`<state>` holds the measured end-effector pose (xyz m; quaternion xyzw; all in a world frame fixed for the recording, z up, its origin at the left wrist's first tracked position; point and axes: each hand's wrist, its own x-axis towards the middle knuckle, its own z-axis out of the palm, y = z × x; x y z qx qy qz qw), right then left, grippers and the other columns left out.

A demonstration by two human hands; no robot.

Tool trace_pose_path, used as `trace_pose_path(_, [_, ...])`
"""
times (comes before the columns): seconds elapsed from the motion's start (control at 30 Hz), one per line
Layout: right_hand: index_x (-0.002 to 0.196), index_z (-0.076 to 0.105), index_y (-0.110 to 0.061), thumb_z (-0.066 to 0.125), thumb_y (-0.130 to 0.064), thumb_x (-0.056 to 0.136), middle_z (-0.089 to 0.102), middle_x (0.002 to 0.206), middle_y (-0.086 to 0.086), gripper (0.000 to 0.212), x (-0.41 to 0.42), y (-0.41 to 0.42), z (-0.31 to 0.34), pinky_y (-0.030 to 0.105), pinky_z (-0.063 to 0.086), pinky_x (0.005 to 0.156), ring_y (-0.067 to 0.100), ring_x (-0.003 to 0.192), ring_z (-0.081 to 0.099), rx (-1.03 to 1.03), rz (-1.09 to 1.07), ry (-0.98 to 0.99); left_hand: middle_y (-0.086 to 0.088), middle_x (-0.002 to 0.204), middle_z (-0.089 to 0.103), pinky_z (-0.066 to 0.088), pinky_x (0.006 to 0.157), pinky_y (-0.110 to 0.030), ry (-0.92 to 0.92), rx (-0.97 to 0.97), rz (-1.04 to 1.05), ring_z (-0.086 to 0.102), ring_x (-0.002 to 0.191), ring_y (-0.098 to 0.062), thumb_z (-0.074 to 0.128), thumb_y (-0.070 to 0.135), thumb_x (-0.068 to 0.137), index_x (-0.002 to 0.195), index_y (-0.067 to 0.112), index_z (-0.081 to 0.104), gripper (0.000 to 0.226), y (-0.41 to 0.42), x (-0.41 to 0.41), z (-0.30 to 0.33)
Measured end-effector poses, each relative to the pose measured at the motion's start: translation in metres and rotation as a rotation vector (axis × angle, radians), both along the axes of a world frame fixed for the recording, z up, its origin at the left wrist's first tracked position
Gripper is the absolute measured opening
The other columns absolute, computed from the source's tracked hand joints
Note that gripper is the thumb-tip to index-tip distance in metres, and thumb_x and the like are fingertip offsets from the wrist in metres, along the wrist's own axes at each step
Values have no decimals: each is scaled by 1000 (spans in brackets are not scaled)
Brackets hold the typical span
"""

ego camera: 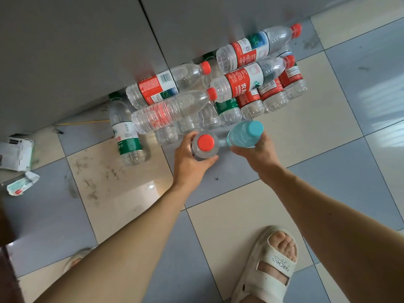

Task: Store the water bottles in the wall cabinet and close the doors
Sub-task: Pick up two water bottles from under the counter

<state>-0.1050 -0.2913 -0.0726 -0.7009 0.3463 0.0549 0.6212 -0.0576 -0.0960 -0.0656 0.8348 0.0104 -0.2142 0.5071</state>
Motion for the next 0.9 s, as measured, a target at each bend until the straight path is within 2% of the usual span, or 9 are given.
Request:
trace_pose_path(0.1, [118,61,-19,85,3,73,68,95,-10,55,-5,2,9,13,51,69,-7,80,64,37,-37,4,24,105,68,48,83,-10,16,-20,13,62,99,8,93,13,67,115,46,54,70,0,-2,3])
trace_pose_path(0.17, [122,60,-17,85,0,74,67,100,-5,56,-11,3,19,19,52,72,1,85,63,41,-27,20,17,107,69,49,84,-10,54,-27,19,64,97,9,92,15,70,121,36,58,66,3,-3,9])
trace_pose_path(0.3, [122,58,-25,85,-5,76,64,105,-7,57,-21,2,62,19,51,77,10,95,60,37,24,31,25,108,64,43,74,1,90,-19,29,57,94,23,91,19,73,128,28,59,65,13,-4,45])
trace_pose_path(0.43, [127,59,-23,85,-8,77,65,112,-4,59,-16,4,133,15,51,75,9,101,61,36,103,-3,30,110,59,41,76,-2,125,-16,24,56,97,18,91,24,73,127,34,54,66,26,6,114])
trace_pose_path(0.53, [125,61,-27,86,-11,77,67,111,-14,57,-3,8,207,14,49,78,5,104,62,12,183,-39,30,110,61,44,83,-12,117,-28,23,58,107,3,91,29,73,119,42,52,62,32,22,188])
trace_pose_path(0.63, [115,59,-45,87,-13,77,66,108,-24,57,14,17,300,12,52,79,0,103,62,-12,277,-89,10,119,69,51,98,-34,87,-66,32,62,114,-13,91,26,73,125,26,60,61,38,40,281])
trace_pose_path(0.67, [113,58,-47,88,-15,76,66,110,-22,57,21,19,334,12,52,79,0,104,63,-22,293,-99,9,117,70,52,98,-33,68,-76,33,63,112,-11,92,24,73,126,23,61,61,41,45,315])
trace_pose_path(0.77, [112,60,-49,92,-22,71,66,112,-14,59,42,28,436,17,55,80,4,102,65,-47,330,-137,27,100,71,47,82,-10,7,-99,38,63,96,12,92,20,72,118,30,64,55,53,57,419])
trace_pose_path(0.9, [117,60,-45,95,-30,65,69,108,-22,64,71,40,574,11,55,73,-3,98,67,-63,354,-180,37,94,70,43,75,0,-79,-158,37,63,92,16,92,19,71,101,43,63,48,73,75,562])
